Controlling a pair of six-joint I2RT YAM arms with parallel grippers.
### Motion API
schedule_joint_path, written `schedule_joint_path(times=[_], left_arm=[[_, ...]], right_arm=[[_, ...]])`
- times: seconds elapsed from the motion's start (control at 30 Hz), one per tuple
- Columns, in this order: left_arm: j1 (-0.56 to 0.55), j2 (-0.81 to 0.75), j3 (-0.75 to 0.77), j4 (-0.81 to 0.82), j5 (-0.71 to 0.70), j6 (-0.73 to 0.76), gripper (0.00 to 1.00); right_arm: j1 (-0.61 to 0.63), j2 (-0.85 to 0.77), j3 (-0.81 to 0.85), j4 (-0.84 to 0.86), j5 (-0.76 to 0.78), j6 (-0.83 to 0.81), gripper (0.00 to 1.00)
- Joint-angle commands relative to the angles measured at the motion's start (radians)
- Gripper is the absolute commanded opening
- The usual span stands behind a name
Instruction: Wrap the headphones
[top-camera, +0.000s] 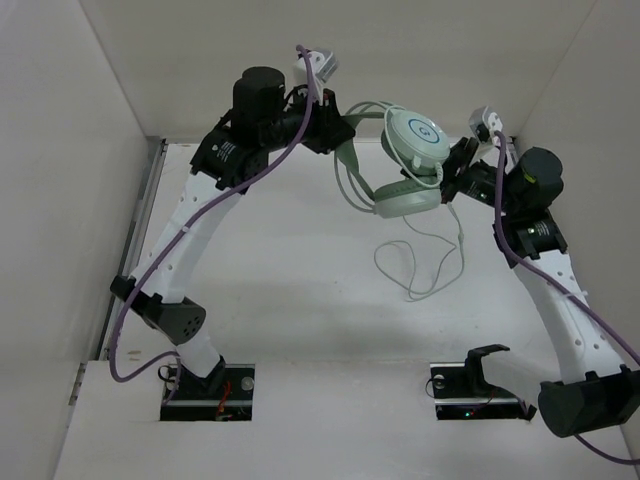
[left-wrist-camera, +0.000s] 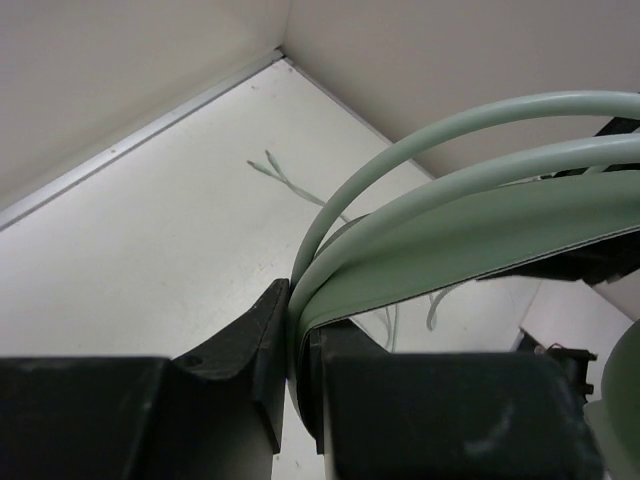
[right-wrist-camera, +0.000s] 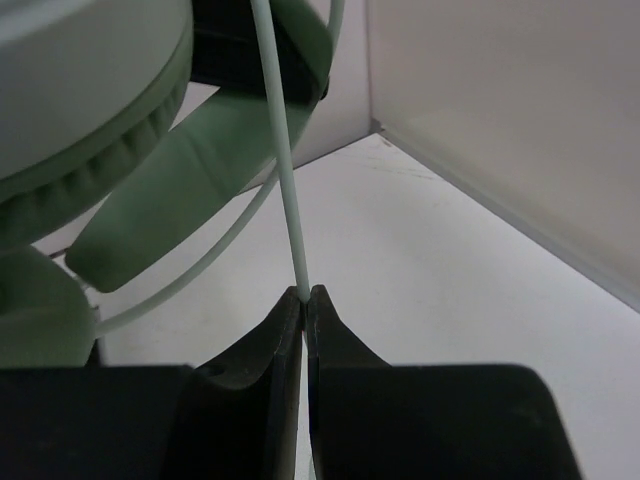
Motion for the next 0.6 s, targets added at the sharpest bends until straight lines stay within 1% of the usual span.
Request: schedule_joint_path(times=[0.0,0.07,0.13,0.17,0.2,0.3,0.4,0.57], left_arm=[[0.002,0.010,0.111,0.105,-0.002,-0.081,0.00],[-0.007,0.021,0.134,0.100,-0.009,-0.082,0.00],[-0.017,0.027,0.142,0.100,-0.017,-0.082,0.00],[-0.020,0.030,0.147,0.100,-0.022,-0.082,0.00],[-0.023,0.035,0.150,0.100,-0.025,-0.082,0.00],[-0.024,0.050,0.168,0.103,-0.031,-0.088,0.00],[-0.023,0.064,0.190,0.108,-0.036,-0.105,0.00],[-0.014,0.075,0.200,0.112,-0.036,-0.121,0.00]], right_arm=[[-0.004,-0.020,-0.055,0.122,-0.063,0.123,0.03],[-0.004,-0.023,-0.078,0.150,-0.063,0.143,0.04],[-0.002,-0.025,-0.095,0.187,-0.066,0.181,0.09],[-0.002,-0.026,-0.101,0.205,-0.074,0.202,0.13],[-0.002,-0.026,-0.107,0.227,-0.077,0.232,0.19],[-0.002,-0.025,-0.120,0.270,-0.077,0.284,0.31],[-0.002,-0.017,-0.133,0.300,-0.080,0.327,0.38],[-0.002,-0.014,-0.152,0.333,-0.083,0.382,0.46]])
